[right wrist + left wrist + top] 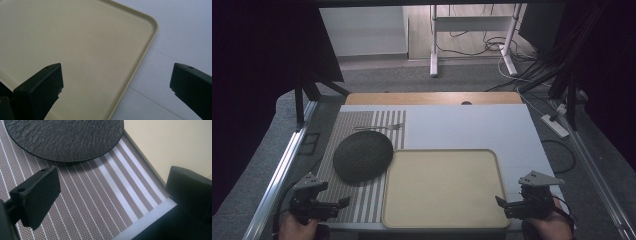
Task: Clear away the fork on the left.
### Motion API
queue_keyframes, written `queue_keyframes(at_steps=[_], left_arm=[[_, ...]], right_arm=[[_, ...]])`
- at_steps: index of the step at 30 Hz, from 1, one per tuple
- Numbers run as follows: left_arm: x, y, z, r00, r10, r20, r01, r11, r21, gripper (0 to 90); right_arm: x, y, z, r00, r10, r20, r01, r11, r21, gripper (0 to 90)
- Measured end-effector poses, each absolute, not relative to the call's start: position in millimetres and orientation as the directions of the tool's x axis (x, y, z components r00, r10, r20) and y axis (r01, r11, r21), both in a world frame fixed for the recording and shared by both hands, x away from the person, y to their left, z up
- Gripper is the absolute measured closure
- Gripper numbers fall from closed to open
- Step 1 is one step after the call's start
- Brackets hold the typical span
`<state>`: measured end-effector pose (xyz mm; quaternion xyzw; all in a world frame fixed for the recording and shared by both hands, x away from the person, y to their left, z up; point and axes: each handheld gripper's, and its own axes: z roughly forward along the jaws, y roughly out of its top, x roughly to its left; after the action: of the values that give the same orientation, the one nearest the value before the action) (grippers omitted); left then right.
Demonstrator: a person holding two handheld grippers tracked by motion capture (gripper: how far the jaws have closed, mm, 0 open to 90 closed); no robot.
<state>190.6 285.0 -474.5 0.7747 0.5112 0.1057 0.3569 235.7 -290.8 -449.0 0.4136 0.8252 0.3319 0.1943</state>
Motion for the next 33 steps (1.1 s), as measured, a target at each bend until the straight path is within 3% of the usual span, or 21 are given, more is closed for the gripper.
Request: queue_keyframes(at_steps=[10, 33], left_arm=[[197.5, 281.6, -473.6, 0.486, 0.860, -0.154, 0.690, -0.269, 0.672, 0.7], [233.8, 289.4, -482.2, 0.495, 0.850, -0.180, 0.699, -0.266, 0.664, 0.2]], right_arm=[[236.2, -291.8, -448.9, -0.582, 0.812, -0.040, 0.557, 0.434, 0.708, 0.0], [237.2, -291.6, -449.6, -0.591, 0.806, -0.031, 0.560, 0.437, 0.703, 0.0]])
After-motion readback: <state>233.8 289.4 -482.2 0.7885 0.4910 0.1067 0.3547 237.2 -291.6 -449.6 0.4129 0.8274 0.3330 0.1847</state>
